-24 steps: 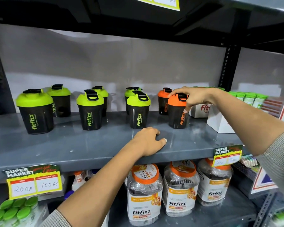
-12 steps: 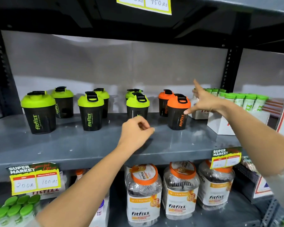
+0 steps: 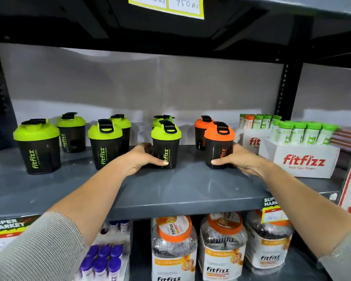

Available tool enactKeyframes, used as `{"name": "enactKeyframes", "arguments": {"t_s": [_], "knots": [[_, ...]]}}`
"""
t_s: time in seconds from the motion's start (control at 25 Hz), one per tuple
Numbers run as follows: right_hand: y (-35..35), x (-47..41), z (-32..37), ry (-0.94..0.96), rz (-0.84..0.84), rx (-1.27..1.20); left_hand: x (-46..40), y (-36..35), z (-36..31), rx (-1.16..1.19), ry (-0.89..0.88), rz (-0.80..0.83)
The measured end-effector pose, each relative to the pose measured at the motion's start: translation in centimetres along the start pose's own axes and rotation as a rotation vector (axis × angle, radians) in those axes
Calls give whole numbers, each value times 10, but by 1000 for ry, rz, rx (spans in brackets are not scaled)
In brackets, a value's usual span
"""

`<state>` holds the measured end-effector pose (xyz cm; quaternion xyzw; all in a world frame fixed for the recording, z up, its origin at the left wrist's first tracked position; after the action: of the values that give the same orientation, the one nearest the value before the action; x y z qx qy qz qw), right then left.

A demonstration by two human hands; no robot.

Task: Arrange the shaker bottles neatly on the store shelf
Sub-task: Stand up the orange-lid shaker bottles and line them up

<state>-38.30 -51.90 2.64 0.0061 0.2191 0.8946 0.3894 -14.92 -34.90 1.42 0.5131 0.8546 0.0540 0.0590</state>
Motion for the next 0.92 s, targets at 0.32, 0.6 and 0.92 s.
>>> {"name": "enactKeyframes", "arguments": {"t_s": [0.32,0.6,0.92], "knots": [[11,22,-5,-12,87,79,20,-14,-10,-192,-56,30],[18,66,-2,49,40,67,59,-31,-9,-167,-157,42],[22,70,-6,80,-38,36,71,-36,-11,-129,-239,16]]}}
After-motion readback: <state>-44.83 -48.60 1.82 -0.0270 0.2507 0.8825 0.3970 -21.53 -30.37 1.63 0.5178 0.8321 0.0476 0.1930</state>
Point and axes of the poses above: each hand's wrist, its own x-axis away from the middle knuckle, its own y-axis out of the back of the hand, z = x × y, the point moved 8 cm from there along -x, towards the middle knuckle, and after that the axes turned 4 degrees about x, right-handed, at the moved point
